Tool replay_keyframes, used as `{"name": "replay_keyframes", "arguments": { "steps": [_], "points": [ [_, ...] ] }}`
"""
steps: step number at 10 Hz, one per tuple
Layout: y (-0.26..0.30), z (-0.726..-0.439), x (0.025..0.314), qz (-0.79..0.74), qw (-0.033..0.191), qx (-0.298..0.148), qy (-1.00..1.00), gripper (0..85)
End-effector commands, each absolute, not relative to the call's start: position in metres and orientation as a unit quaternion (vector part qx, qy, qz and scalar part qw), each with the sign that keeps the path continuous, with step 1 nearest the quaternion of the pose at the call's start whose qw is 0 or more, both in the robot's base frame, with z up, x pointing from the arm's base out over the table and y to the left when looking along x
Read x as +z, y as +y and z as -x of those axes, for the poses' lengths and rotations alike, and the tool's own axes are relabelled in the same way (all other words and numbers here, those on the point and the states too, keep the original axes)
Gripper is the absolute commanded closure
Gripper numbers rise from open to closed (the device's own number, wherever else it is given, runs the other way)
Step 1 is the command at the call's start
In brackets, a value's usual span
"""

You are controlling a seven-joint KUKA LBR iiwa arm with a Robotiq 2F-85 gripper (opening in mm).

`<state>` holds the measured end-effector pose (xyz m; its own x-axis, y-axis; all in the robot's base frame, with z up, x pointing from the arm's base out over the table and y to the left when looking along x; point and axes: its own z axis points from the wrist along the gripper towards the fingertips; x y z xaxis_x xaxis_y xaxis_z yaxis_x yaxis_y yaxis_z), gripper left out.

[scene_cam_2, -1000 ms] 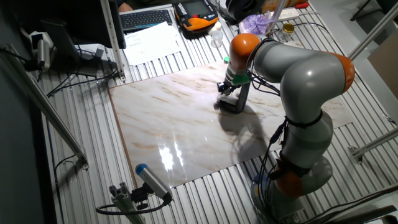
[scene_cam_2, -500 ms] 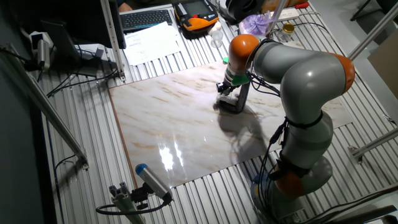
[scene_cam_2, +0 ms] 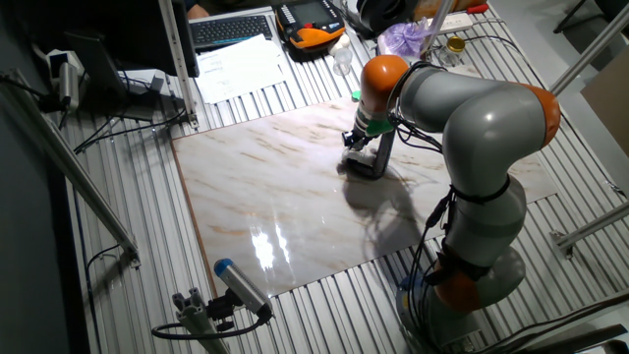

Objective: Screw the lid onto the jar

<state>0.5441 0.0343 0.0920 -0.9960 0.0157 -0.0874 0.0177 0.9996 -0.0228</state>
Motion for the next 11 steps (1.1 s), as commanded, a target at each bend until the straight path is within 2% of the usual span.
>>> {"name": "replay_keyframes", "arguments": {
  "steps": [1,5,6,7,8,9,10,11],
  "points": [
    [0.0339,-0.5438,0.0917,-0.009,0.043,-0.012,0.999,85.0],
    [0.0341,-0.5439,0.0916,-0.008,0.039,-0.005,0.999,85.0],
    [0.0343,-0.5438,0.0918,-0.013,0.041,-0.003,0.999,68.0],
    [0.0344,-0.5437,0.0919,-0.017,0.042,-0.003,0.999,68.0],
    [0.0344,-0.5437,0.0918,-0.02,0.044,-0.002,0.999,51.0],
    [0.0344,-0.5437,0.0919,-0.024,0.046,-0.001,0.999,51.0],
    [0.0344,-0.5437,0.0919,-0.027,0.048,-0.001,0.998,34.0],
    [0.0345,-0.5437,0.0918,-0.03,0.05,-0.002,0.998,34.0]
  ]
}}
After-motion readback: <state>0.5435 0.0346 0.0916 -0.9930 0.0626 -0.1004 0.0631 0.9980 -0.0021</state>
